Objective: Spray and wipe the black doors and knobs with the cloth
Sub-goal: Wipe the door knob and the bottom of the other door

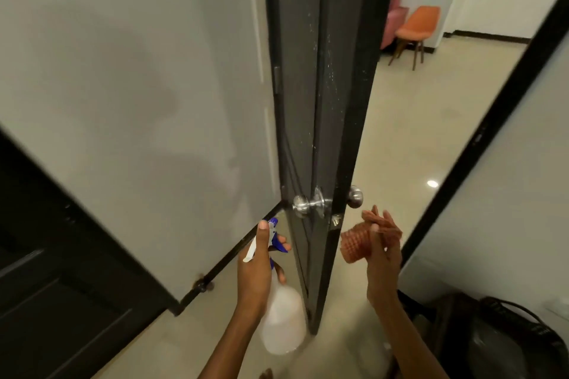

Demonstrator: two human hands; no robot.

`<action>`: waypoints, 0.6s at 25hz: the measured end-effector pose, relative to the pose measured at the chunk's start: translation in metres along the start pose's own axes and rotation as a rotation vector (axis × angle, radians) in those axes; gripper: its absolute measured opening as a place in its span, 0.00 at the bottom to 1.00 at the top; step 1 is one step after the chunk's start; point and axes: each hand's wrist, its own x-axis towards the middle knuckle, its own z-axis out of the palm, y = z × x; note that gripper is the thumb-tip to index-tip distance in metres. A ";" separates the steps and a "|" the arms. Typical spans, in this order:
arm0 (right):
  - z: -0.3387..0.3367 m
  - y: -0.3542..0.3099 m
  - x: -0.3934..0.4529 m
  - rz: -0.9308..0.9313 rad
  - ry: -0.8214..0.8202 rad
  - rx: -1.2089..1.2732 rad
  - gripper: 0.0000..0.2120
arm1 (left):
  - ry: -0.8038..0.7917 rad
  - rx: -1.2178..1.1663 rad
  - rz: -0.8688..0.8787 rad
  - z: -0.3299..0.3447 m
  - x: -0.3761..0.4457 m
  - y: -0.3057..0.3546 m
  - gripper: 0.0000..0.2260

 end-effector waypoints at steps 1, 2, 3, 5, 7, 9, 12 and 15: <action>-0.009 -0.003 -0.002 0.083 0.094 0.070 0.17 | -0.040 0.000 0.006 0.009 0.007 0.001 0.21; -0.019 -0.003 -0.003 0.170 0.198 0.126 0.20 | -0.093 0.014 -0.001 0.020 0.017 0.002 0.23; -0.025 -0.001 -0.006 0.247 0.272 0.190 0.23 | -0.130 0.034 -0.011 0.027 0.025 0.002 0.25; -0.034 0.003 -0.009 0.356 0.378 0.356 0.23 | -0.226 0.058 -0.040 0.042 0.046 0.000 0.27; -0.033 0.004 -0.006 0.390 0.449 0.440 0.20 | -0.326 0.057 -0.063 0.052 0.069 0.003 0.26; -0.025 0.002 -0.003 0.347 0.454 0.442 0.19 | -0.417 0.093 -0.063 0.059 0.091 0.008 0.26; -0.006 -0.008 0.006 0.241 0.551 0.413 0.21 | -0.574 0.137 -0.023 0.071 0.125 0.014 0.25; 0.014 -0.022 0.025 0.039 0.722 0.291 0.29 | -0.682 0.205 -0.064 0.090 0.155 0.017 0.27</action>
